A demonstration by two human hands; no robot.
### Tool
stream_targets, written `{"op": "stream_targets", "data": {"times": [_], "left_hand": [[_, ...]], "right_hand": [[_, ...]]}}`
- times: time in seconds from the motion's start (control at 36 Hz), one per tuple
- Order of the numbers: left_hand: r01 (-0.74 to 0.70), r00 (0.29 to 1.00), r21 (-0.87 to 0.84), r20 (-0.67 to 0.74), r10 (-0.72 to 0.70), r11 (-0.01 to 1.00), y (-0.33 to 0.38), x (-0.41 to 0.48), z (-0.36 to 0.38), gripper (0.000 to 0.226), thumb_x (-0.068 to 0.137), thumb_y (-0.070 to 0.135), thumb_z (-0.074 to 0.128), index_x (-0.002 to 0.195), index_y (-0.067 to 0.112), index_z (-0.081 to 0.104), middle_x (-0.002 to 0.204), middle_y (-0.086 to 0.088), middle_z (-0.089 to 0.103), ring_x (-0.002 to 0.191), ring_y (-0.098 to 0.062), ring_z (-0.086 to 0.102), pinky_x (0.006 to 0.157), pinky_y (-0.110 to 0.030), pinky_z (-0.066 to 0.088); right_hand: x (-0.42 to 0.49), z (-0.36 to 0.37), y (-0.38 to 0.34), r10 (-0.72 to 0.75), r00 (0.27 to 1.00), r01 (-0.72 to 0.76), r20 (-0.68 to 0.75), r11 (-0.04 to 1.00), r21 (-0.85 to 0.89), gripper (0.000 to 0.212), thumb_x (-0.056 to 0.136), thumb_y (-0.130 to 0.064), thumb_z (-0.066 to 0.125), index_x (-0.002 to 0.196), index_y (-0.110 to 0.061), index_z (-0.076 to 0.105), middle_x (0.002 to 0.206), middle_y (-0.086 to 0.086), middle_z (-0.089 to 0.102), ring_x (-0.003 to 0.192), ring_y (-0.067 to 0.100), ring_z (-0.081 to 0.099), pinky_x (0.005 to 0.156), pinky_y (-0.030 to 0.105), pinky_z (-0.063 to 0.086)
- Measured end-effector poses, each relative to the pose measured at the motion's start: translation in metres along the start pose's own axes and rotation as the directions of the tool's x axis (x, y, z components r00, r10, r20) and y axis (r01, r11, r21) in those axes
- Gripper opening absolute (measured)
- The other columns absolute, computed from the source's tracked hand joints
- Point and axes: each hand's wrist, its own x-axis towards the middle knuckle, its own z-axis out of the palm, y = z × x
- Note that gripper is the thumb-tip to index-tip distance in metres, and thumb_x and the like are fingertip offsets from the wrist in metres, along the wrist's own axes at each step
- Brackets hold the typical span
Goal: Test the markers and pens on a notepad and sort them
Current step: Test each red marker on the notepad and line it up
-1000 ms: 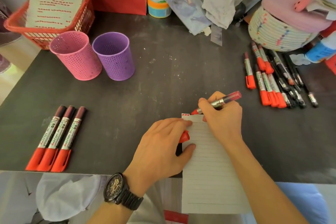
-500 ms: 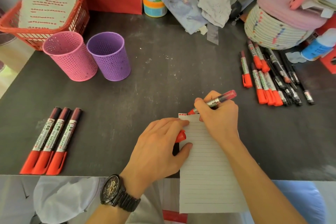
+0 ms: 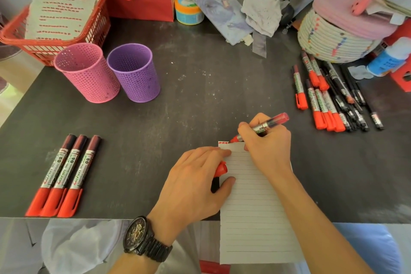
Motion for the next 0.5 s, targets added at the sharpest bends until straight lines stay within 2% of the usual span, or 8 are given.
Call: {"op": "stream_targets", "data": {"times": [0.06, 0.19, 0.28, 0.39, 0.5], "left_hand": [[0.001, 1.000, 0.003, 0.000, -0.001, 1.000, 0.0001, -0.0002, 0.0002, 0.046, 0.087, 0.056, 0.055, 0.125, 0.032, 0.055, 0.124, 0.018, 0.062, 0.118, -0.001, 0.050, 0.106, -0.010, 0.020], [-0.008, 1.000, -0.017, 0.004, 0.008, 1.000, -0.0006, -0.0001, 0.0001, 0.044, 0.087, 0.055, 0.057, 0.124, 0.031, 0.055, 0.125, 0.017, 0.062, 0.118, -0.001, 0.049, 0.108, -0.002, 0.008], [-0.005, 1.000, -0.005, -0.003, 0.005, 1.000, -0.0012, -0.0003, 0.0013, 0.045, 0.087, 0.056, 0.056, 0.125, 0.032, 0.055, 0.125, 0.019, 0.061, 0.118, 0.000, 0.050, 0.107, -0.006, 0.015], [-0.010, 1.000, 0.002, -0.009, 0.010, 1.000, -0.0023, -0.0002, 0.0028, 0.044, 0.087, 0.057, 0.055, 0.124, 0.033, 0.054, 0.126, 0.019, 0.061, 0.119, 0.000, 0.051, 0.106, -0.013, 0.023], [-0.007, 1.000, 0.003, -0.022, 0.007, 1.000, -0.0018, -0.0001, 0.0029, 0.045, 0.087, 0.057, 0.053, 0.124, 0.032, 0.055, 0.125, 0.019, 0.062, 0.118, -0.002, 0.052, 0.104, -0.016, 0.027]], "right_hand": [[0.0005, 0.0001, 0.0001, -0.004, 1.000, 0.004, -0.005, 1.000, -0.003, 0.029, 0.087, -0.017, 0.068, 0.060, -0.017, 0.057, 0.053, -0.001, 0.064, 0.049, 0.009, 0.059, 0.050, 0.013, 0.044], [0.0008, 0.0007, 0.0011, 0.001, 1.000, -0.001, -0.004, 1.000, -0.006, 0.028, 0.087, -0.019, 0.067, 0.061, -0.015, 0.058, 0.053, 0.001, 0.064, 0.052, 0.015, 0.059, 0.052, 0.017, 0.045], [0.0005, 0.0002, 0.0023, -0.006, 1.000, 0.006, -0.003, 1.000, 0.006, 0.029, 0.086, -0.018, 0.067, 0.060, -0.016, 0.057, 0.053, 0.000, 0.063, 0.050, 0.014, 0.059, 0.051, 0.018, 0.045], [-0.0006, -0.0002, 0.0026, -0.028, 1.000, 0.028, 0.008, 1.000, 0.013, 0.030, 0.086, -0.017, 0.068, 0.058, -0.019, 0.058, 0.050, -0.006, 0.063, 0.046, 0.004, 0.056, 0.052, 0.013, 0.044], [-0.0002, 0.0000, 0.0025, -0.017, 1.000, 0.017, -0.004, 1.000, 0.021, 0.030, 0.087, -0.015, 0.067, 0.059, -0.016, 0.056, 0.051, -0.004, 0.063, 0.047, 0.004, 0.056, 0.050, 0.014, 0.044]]}}
